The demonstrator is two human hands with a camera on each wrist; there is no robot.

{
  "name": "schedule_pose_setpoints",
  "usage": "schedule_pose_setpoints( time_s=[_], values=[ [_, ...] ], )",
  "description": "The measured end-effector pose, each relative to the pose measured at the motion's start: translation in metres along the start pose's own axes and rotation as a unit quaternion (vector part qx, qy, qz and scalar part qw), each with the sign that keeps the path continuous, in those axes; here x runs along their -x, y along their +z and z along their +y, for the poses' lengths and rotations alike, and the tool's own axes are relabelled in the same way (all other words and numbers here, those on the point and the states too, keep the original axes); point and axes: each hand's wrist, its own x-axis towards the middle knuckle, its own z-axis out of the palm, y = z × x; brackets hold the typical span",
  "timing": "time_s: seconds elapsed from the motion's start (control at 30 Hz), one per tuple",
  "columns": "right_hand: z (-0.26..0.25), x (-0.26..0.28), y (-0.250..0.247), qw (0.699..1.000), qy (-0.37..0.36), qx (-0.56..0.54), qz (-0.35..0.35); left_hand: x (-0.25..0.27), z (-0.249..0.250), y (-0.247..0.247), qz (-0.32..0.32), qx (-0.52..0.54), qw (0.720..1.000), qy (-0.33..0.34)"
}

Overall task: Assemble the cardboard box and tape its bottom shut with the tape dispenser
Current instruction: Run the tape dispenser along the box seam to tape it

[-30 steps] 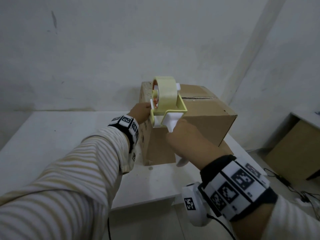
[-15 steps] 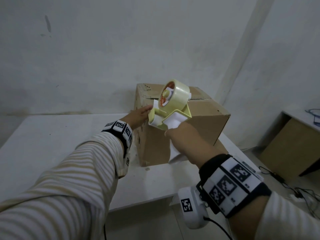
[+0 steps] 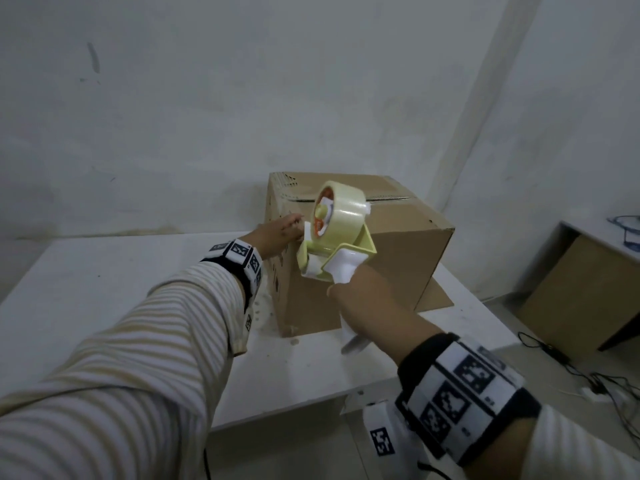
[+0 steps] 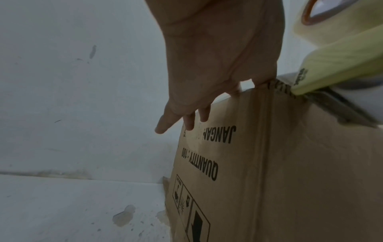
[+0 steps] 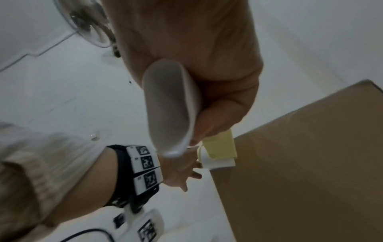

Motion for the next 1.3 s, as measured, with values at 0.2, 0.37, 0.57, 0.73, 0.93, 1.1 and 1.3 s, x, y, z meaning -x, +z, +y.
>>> schedule_pose_setpoints(
  time_s=[0.2, 0.37, 0.57, 0.73, 0.93, 1.1, 1.3],
  values=[
    [0.001, 0.002, -0.015, 0.999, -0.043, -0.023, 0.006, 0.031, 0.018, 0.007, 0.046, 0.033, 0.998, -0.007],
    [-0.009, 0.007, -0.015, 0.988, -0.143, 0.043, 0.032, 0.017, -0.034, 0.015, 0.081, 0.028, 0.996, -0.013],
    [-0.041, -0.015, 0.032, 0.975, -0.223, -0.003, 0.004, 0.053, -0.041, -0.001, 0.134, 0.092, 0.977, -0.137],
    [-0.055, -0.053, 0.109, 0.973, -0.22, 0.028, -0.067, 0.08, -0.105, -0.025, 0.104, 0.045, 0.969, -0.222],
    [-0.081, -0.105, 0.214, 0.971, -0.2, 0.059, -0.113, 0.116, -0.213, -0.057, 0.073, -0.043, 0.943, -0.323],
    [-0.104, -0.154, 0.289, 0.966, -0.174, 0.148, -0.124, 0.125, -0.291, -0.095, 0.087, -0.077, 0.916, -0.384],
    [-0.126, -0.202, 0.355, 0.949, -0.174, 0.249, -0.087, 0.092, -0.347, -0.104, 0.157, -0.101, 0.899, -0.395]
  ],
)
